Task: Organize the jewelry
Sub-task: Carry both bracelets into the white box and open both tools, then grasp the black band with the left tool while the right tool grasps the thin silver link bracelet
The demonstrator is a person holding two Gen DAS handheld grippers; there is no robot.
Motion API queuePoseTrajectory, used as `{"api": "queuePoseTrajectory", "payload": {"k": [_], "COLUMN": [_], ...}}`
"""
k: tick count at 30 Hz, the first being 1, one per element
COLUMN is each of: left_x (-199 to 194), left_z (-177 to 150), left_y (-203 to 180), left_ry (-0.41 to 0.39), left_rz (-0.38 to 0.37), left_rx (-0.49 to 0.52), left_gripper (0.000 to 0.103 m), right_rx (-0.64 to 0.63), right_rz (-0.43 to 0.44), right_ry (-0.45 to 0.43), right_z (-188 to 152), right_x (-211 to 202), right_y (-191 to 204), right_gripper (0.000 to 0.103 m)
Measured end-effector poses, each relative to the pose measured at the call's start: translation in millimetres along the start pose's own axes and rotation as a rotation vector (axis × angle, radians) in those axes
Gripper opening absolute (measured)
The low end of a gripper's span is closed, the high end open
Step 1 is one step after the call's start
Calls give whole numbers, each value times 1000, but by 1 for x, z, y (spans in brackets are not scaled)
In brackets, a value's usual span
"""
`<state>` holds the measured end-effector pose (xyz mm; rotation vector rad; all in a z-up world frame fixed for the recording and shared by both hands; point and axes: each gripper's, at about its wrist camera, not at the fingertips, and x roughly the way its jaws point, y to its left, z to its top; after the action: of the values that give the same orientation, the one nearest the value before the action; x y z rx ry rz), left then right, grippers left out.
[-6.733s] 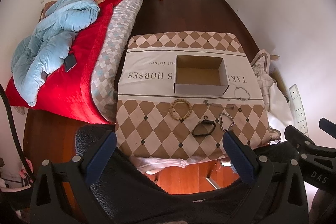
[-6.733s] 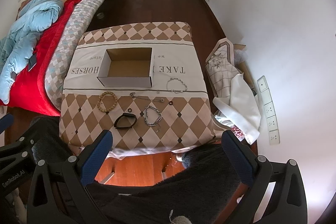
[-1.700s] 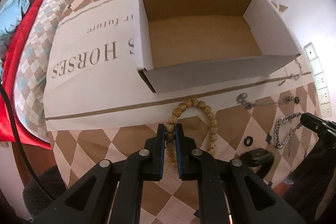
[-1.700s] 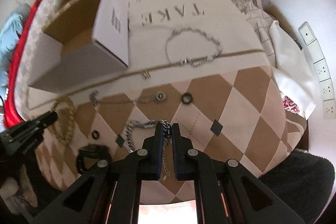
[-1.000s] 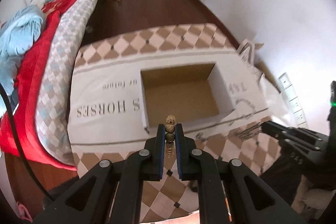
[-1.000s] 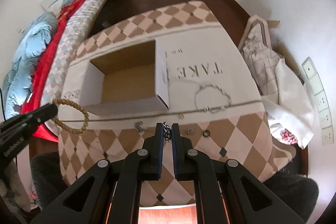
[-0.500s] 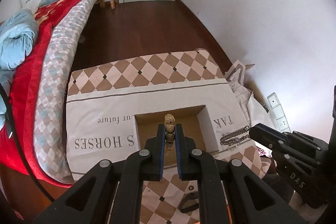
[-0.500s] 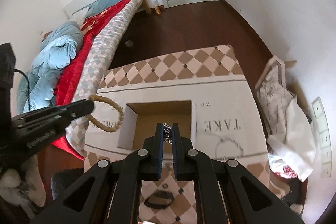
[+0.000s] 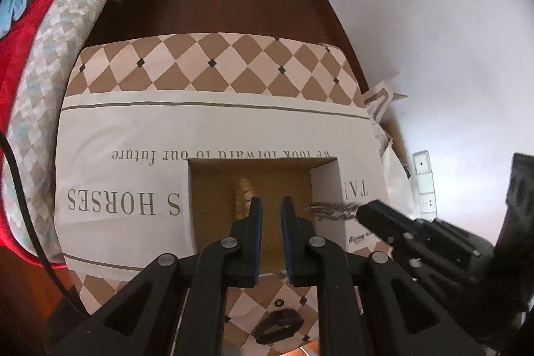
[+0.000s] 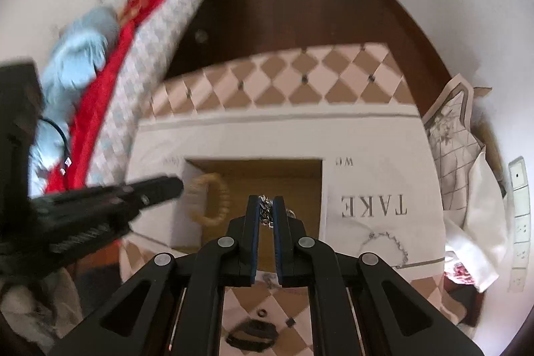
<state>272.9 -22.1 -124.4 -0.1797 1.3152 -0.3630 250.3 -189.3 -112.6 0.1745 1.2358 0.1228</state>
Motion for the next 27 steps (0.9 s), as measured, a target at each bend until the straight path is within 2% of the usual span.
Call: {"api": "queuePoseTrajectory", "payload": {"k": [1, 2, 3, 4, 6, 7, 8, 9, 12, 16, 22, 27], "left_x": [-1, -3, -6, -9, -18, -19, -20, -20, -17, -12, -17, -32], "left_z": [2, 2, 3, 3, 0, -2, -5, -9, -24, -38, -50, -61], "left_y": [0, 0, 1, 2, 2, 3, 3, 3, 3, 10, 19, 17], "left_ry": [-4, -18, -39, -67, -131, -145, -161, -176, -202, -217, -244, -282], "left_rz": [28, 52, 77, 113, 201, 245, 299, 337, 429, 470, 484, 495], "left_rx": [0, 0, -1, 0, 22, 36, 48, 58, 80, 69, 39, 43], "left_gripper": [24, 42, 53, 71, 74, 84, 98, 103, 103, 103, 103, 103], "right_rx": [6, 17, 25, 33, 32, 27, 22, 23, 12, 32, 26, 24], "right_rz": [-10, -33, -46, -58, -114, -155, -186, -208, -272, -233, -216, -211], "right_ry": [16, 22, 22, 22, 17, 24, 30, 31, 47, 76, 65, 24], "right_z": [0, 0, -1, -2, -5, -7, -9, -11, -19, -32, -46, -55], "right_x": [4, 7, 7, 6, 4, 5, 6, 7, 14, 27, 30, 16], "right_y": [-2, -6, -9, -11, -14, -15, -15, -17, -19, -22, -12, 0], "right_gripper": [13, 23, 36, 42, 58, 64, 81, 95, 98, 103, 103, 103]}}
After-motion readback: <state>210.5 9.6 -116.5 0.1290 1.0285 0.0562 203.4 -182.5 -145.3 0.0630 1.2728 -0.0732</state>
